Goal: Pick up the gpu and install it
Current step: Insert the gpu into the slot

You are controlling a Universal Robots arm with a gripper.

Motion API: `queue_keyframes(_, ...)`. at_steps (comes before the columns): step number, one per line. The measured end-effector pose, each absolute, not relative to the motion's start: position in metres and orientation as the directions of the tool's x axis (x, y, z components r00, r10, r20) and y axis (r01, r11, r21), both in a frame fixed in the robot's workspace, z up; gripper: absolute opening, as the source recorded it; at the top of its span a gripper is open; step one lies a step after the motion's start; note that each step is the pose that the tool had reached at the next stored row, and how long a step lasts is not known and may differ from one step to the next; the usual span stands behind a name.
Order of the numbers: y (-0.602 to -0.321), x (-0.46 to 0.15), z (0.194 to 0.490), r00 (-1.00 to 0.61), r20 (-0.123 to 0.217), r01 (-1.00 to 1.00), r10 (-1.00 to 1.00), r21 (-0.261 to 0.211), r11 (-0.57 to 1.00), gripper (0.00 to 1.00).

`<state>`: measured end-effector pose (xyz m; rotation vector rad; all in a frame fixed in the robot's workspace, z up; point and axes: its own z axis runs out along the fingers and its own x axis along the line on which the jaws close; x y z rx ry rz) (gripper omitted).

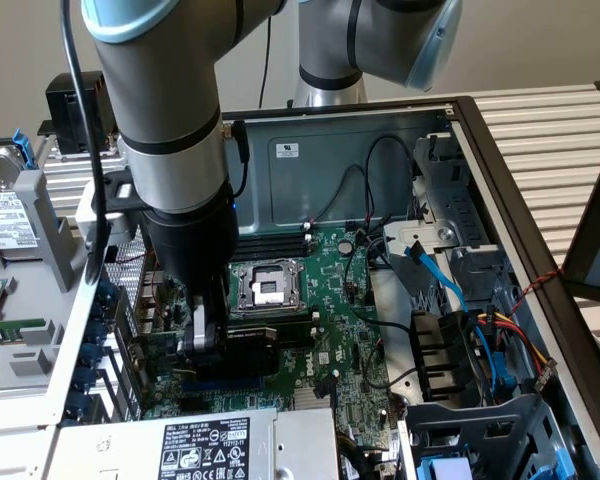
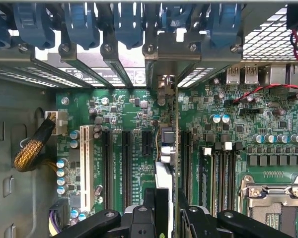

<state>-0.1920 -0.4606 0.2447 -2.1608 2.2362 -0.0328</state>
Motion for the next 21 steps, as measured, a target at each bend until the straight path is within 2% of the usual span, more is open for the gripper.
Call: queue_keyframes(21,-0.4607,-0.1921,0.2422,-0.031,-0.008,-0.999,-0.999,-0.037,0.032,0.27)
